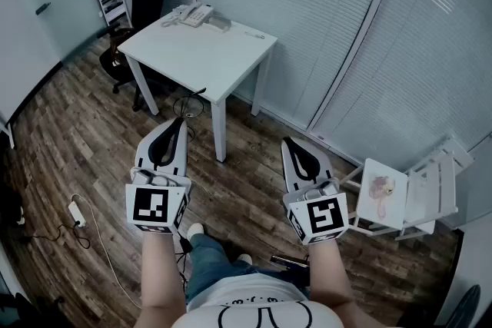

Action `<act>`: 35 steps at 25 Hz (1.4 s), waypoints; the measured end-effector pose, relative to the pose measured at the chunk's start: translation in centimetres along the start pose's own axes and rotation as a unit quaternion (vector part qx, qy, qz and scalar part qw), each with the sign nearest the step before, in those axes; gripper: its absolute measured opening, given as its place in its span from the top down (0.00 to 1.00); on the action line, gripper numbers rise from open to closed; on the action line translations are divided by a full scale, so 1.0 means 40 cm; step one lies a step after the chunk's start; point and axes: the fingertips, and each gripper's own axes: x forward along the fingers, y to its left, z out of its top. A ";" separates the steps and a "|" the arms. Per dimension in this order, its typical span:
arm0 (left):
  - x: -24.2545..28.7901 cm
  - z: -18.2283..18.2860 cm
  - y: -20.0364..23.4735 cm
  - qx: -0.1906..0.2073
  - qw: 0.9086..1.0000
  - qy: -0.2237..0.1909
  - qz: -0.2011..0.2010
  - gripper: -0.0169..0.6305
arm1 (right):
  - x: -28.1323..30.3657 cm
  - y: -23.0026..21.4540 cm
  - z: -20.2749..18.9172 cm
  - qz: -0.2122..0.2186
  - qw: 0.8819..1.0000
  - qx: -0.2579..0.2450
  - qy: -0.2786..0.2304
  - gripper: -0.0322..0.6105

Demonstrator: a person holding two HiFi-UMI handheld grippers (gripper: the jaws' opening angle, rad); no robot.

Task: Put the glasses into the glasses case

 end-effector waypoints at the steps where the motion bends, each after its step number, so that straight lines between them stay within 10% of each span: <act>1: -0.006 0.008 -0.007 0.002 1.000 -0.002 0.001 0.94 | -0.011 -0.004 0.004 -0.003 1.000 0.003 -0.003 0.94; 18: 0.045 0.002 0.043 0.014 1.000 -0.014 0.007 0.94 | 0.052 -0.038 0.004 -0.019 0.998 0.049 -0.029 0.94; 35: 0.425 -0.170 0.614 0.018 1.000 -0.018 -0.017 0.94 | 0.722 0.086 0.013 -0.043 0.999 0.025 -0.012 0.94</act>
